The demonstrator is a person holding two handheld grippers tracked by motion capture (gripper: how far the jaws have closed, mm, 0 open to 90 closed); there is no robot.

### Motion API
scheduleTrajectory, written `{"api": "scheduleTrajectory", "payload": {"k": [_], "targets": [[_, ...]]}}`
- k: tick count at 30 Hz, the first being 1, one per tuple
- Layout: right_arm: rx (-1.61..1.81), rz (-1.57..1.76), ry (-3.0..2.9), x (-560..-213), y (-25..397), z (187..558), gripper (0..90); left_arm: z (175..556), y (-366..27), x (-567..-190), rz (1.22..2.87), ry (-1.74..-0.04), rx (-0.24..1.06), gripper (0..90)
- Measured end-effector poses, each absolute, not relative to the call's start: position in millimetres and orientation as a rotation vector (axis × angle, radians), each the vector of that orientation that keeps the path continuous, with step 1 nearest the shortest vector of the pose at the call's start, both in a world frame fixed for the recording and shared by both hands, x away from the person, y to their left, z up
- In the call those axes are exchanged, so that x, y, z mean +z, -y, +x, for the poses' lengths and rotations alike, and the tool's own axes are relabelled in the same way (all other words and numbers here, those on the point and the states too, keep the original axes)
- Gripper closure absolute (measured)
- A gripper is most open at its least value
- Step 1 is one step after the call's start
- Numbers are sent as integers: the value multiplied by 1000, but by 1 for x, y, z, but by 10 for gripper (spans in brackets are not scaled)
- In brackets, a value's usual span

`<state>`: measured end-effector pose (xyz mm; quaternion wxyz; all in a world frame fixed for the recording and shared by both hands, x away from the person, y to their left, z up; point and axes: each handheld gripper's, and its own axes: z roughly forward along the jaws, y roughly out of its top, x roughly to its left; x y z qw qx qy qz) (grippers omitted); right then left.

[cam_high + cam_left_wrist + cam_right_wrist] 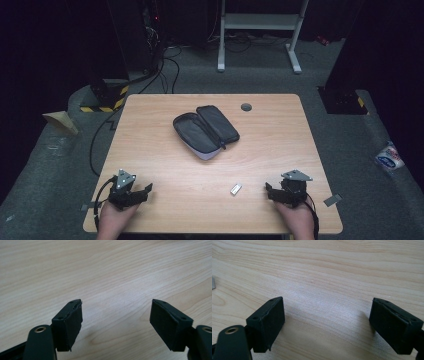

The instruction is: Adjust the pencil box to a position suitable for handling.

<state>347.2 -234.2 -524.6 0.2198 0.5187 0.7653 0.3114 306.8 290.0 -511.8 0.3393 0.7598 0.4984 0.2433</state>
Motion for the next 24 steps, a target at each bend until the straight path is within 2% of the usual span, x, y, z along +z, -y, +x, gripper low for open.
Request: {"api": "scheduleTrajectory", "payload": {"k": [9, 13, 17, 24], "targets": [[867, 1430, -2124, -525, 235, 348, 126, 322, -271, -483, 1927, -1224, 639, 266], [866, 1422, -2122, -525, 235, 348, 126, 331, -259, -470, 1964, -1137, 634, 266], [867, 1427, -2120, -525, 235, 349, 127, 338, -251, -468, 1970, -1121, 595, 266], [867, 1435, -2114, -525, 235, 348, 137, 360, -209, -460, 1999, -1041, 591, 270]]}}
